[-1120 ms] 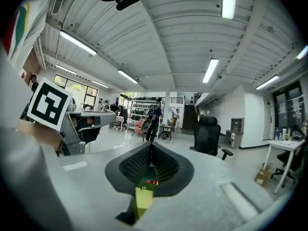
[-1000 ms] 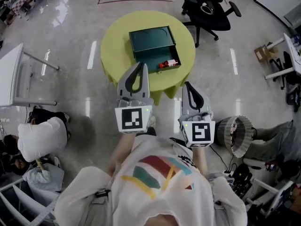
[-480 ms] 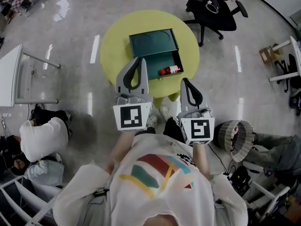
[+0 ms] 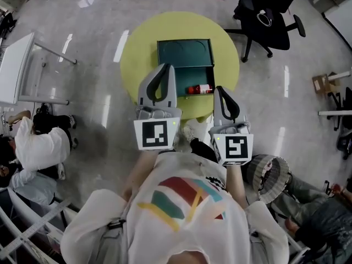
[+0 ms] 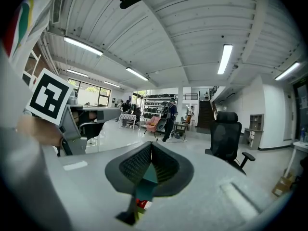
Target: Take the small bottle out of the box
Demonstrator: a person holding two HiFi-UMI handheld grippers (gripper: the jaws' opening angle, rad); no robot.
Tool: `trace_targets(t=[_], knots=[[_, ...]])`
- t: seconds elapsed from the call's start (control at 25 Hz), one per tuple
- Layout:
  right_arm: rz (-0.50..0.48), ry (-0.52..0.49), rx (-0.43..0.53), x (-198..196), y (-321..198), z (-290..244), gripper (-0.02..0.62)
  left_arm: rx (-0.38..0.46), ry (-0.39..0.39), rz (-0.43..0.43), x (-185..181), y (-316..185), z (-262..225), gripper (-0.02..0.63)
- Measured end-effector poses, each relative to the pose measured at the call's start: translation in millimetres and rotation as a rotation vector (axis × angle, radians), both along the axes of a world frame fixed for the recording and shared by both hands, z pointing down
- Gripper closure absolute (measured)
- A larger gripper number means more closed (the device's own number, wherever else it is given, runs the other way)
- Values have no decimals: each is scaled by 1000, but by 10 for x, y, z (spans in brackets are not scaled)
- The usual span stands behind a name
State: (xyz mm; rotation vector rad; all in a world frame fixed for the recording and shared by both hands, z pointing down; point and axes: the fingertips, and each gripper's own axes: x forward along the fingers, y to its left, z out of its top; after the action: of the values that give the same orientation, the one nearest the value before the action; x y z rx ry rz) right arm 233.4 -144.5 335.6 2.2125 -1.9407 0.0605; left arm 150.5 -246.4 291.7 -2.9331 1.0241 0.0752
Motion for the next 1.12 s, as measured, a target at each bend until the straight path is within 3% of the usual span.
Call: trace_targets(t=[0.16, 0.24, 0.44, 0.52, 0.6, 0.72, 0.96, 1.12], knots=[[-59, 47, -59, 158, -134, 38, 591, -21, -29, -20, 80, -66, 91, 586], [-140, 61, -87, 170, -237, 63, 584, -15, -29, -35, 83, -101, 89, 586], [-450, 107, -234, -31, -429, 299, 399, -13, -35, -63, 55, -159, 132, 586], [-593, 201, -329, -100, -463, 486, 347, -21, -33, -74, 43, -174, 172, 585], [-731, 291, -440, -127, -474, 701, 345, -30, -31, -86, 17, -180, 210, 586], [-895, 345, -597, -127, -488, 995, 345, -41, -37, -94, -42, -187, 282, 585], [-1126, 452, -905, -40, -514, 1609, 345, -104, -62, -134, -198, -191, 521, 584], [-1209, 532, -1090, 103, -514, 2012, 345, -150, -77, -174, -350, -186, 669, 584]])
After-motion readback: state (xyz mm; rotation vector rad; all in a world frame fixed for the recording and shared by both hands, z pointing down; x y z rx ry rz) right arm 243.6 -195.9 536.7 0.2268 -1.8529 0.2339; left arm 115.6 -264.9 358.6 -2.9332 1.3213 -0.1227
